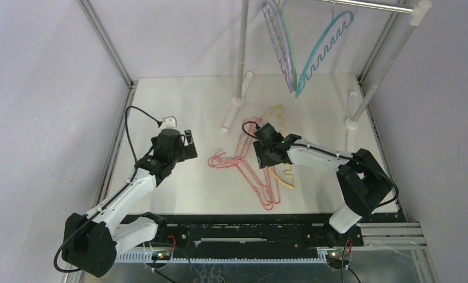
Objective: Organize the hangers
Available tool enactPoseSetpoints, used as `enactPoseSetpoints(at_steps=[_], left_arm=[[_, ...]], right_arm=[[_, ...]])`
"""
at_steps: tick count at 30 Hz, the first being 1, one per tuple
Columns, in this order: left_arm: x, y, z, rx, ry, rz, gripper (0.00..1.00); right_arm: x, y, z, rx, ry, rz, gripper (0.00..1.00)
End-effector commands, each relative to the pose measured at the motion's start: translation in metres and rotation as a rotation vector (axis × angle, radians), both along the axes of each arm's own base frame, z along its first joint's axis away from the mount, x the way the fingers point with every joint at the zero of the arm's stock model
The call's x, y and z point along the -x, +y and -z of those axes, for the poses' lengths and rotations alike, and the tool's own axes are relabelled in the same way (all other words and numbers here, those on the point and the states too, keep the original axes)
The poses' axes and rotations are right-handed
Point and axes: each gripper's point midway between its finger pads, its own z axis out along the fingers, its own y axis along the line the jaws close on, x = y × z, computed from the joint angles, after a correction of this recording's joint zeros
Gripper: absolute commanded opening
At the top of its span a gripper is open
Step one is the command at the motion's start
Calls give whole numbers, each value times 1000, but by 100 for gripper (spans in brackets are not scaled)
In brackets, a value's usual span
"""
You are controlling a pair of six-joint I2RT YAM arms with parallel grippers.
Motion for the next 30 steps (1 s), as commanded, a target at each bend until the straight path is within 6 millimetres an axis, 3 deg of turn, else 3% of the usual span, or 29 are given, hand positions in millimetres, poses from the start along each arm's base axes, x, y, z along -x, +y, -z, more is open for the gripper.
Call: enactPoseSetpoints(at_steps=[1,12,14,16,18,19,25,30], left_arm=[[-5,-3,-4,22,-31,-11,99],[0,3,2,-5,-13,-20,99],[2,4,3,-9,-11,-23,99],[2,4,2,-8,-14,-25,100],[1,4,1,-5,-16,-27,100],[0,4,0,-5,-18,-27,99],[-4,3,-7,0,-31,-27,100],[-4,3,-9,-3,-35,-27,99]], right_arm=[[-9,0,2,11,-34,-6,59],[-7,-9,30,43,15,3,53],[-8,-10,30,40,16,2,43],[-8,-10,28,36,12,-4,26],[-8,-9,24,32,3,-11,9],[-7,-9,21,28,-2,-13,5],[-1,-2,-4,-4,-27,-49,0],[14,21,-56,-133,-44,-142,0]])
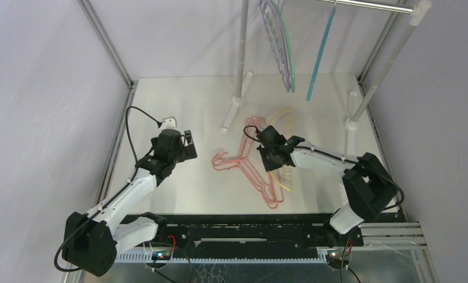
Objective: Organize the hangers
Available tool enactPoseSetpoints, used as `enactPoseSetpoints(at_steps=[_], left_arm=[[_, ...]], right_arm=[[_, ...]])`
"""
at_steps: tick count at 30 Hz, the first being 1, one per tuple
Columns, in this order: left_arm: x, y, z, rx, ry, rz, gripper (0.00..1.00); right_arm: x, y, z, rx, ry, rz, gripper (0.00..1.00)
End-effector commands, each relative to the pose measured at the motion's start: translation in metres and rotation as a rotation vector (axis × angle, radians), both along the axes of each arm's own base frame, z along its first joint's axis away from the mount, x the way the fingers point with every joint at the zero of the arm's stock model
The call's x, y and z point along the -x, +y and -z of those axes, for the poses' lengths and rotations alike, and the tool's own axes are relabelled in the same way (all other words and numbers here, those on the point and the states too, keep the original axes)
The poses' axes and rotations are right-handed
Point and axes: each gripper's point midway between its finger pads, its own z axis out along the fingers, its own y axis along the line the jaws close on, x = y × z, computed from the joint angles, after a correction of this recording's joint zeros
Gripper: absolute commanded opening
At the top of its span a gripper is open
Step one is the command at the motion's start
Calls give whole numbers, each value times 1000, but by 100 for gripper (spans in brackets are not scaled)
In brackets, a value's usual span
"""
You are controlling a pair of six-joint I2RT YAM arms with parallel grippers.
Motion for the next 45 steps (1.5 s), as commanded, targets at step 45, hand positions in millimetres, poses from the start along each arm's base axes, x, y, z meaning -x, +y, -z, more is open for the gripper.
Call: enactPoseSetpoints(at_steps=[45], left_arm=[[-4,4,-12,-37,-22,-5,100]], right_arm=[[-103,47,-478,-1415,-544,-209,0]])
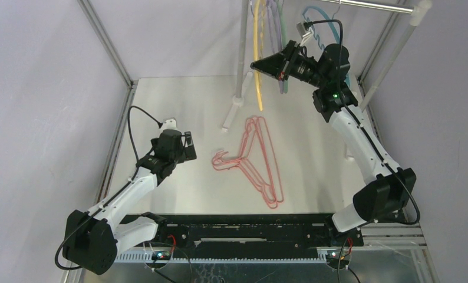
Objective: Organize the hangers
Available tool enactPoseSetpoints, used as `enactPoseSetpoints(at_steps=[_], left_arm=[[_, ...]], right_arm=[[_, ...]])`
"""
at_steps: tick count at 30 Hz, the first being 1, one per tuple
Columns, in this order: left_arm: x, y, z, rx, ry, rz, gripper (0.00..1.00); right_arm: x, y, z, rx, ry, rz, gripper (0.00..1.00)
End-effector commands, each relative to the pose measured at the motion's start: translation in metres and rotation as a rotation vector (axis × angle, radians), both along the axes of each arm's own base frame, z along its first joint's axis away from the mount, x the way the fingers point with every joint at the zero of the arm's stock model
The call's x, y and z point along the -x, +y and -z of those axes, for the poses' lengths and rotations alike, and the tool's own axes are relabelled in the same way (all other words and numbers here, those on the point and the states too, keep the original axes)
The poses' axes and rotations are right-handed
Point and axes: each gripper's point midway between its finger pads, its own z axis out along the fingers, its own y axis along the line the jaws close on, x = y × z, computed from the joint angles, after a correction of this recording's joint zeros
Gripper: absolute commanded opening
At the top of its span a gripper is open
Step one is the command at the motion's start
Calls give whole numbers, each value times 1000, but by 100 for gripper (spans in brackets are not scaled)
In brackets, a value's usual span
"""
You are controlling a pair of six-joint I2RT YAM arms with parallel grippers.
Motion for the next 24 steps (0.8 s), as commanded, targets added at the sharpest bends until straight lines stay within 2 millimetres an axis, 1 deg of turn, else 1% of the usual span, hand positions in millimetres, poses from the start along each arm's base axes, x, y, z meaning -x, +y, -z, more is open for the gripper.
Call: enactPoseSetpoints(at_steps=[1,6,9,13,17,21,24], left_arm=[[-7,-1,-17,-6,-51,1,100],[-6,0,-13,-13,-39,7,100],[-7,-1,-13,-15,-37,8,100],[-8,0,-12,-25,-34,10,100],[-9,0,-11,-32,-28,15,100],[-12,-1,-11,-38,-21,18,100],[-15,-3,-11,-36,-19,19,99]], right_arm=[[-15,-15,-54,-101,-170,91,0],[-45,-24,-60,-146,-167,148,0],[-59,-24,-64,-179,-146,168,0],[-70,-25,-66,-224,-116,197,0],[-77,-24,-70,-256,-104,198,0],[-85,-22,-65,-260,-82,200,0],[-92,-22,-57,-258,-41,207,0]])
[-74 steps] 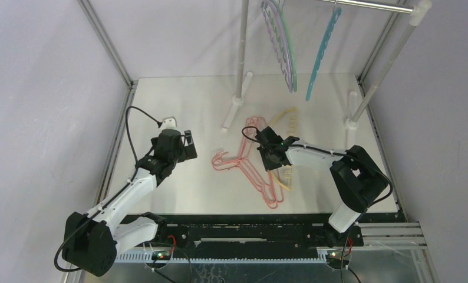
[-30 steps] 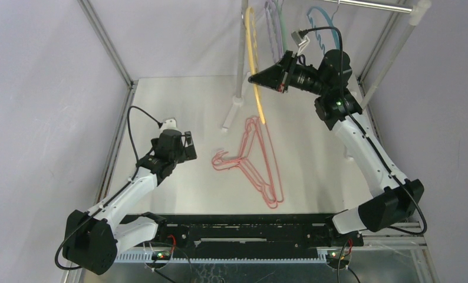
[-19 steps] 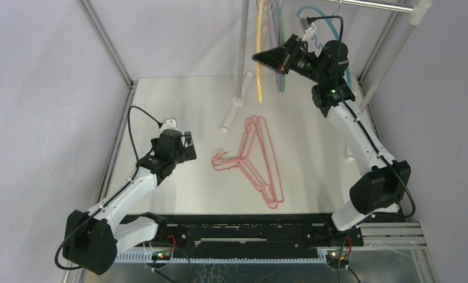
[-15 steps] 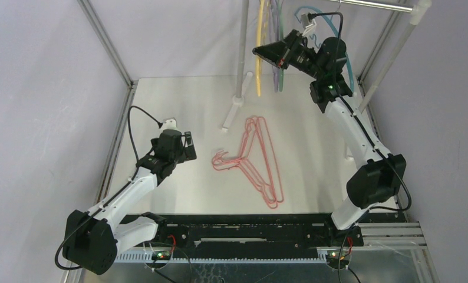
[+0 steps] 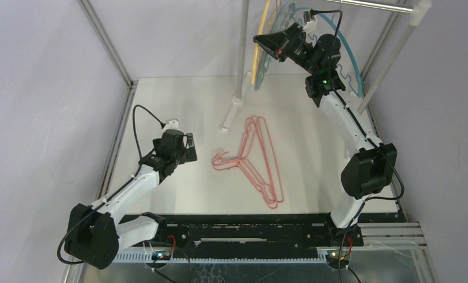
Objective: Organize the hangers
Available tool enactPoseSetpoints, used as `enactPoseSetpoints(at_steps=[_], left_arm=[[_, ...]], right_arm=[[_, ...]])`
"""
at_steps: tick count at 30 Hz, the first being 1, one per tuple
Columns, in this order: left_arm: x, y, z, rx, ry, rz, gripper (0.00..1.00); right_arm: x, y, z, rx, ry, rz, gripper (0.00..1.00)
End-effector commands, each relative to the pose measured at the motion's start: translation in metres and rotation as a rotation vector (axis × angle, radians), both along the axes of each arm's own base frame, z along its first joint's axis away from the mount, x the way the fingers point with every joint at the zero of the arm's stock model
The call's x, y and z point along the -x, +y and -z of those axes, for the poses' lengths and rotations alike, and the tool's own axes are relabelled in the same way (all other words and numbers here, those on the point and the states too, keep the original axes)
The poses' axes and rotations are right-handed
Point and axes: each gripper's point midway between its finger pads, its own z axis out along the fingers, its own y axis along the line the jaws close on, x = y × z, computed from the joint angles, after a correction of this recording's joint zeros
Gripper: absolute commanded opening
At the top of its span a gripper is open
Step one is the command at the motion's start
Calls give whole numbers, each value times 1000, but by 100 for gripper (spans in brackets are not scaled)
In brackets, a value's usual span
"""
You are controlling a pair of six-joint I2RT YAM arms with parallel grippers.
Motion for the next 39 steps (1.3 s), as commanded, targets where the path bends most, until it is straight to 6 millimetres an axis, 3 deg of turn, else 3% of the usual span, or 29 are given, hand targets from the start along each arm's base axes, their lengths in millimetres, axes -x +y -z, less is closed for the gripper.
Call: enactPoseSetpoints(at_steps=[1,9,17,20,22,24,30,33,39], left_arm=[[-16,-4,-21,-7,-55,8,100],[-16,-4,-17,-9,-45,6,100],[-17,-5,-17,-3,-47,3,100],[-17,-6,-17,2,-50,3,99],[-17,-6,-17,3,-52,2,99],[-16,-5,-17,3,-51,3,100],[-15,-6,-16,11,-53,2,99],[-16,-7,-19,18,-62,4,100],[-18,-7,-29,17,-86,10,99]], right_arm=[[6,-8,-41,-61,-101,22,0],[-5,-8,-10,-41,-8,52,1],[-11,-12,6,-2,67,96,16],[-10,-13,9,12,80,97,27],[-7,-13,8,30,78,104,35],[-1,-15,6,61,67,130,51],[22,-34,2,169,34,259,76],[34,-49,6,233,43,338,84],[69,-64,0,369,-28,400,86]])
